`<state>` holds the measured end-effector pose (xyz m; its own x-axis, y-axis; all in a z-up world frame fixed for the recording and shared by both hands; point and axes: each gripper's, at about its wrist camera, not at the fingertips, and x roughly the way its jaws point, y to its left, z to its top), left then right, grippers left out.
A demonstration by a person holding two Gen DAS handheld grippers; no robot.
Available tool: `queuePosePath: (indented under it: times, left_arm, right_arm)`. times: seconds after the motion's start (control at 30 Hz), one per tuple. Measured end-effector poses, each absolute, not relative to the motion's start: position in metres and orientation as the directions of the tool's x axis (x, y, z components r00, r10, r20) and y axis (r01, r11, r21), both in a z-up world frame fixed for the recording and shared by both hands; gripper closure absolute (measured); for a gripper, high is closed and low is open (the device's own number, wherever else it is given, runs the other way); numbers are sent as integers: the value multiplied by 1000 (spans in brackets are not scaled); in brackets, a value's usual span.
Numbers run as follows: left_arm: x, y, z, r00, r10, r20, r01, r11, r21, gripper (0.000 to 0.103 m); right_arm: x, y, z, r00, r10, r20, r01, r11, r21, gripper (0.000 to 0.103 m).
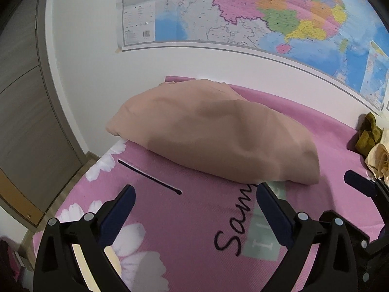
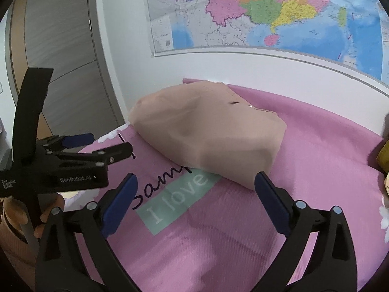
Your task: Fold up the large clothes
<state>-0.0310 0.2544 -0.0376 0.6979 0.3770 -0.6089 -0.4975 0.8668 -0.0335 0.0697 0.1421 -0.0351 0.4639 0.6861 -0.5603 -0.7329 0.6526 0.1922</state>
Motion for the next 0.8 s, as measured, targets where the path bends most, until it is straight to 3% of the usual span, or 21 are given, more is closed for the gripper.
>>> queuePosePath:
  times: [0.8]
  left_arm:
    - [-53, 239, -31, 718, 373, -588, -487, 873, -40, 7]
  right_arm:
    - [50, 124, -29, 458, 698, -550, -732, 647, 212, 8]
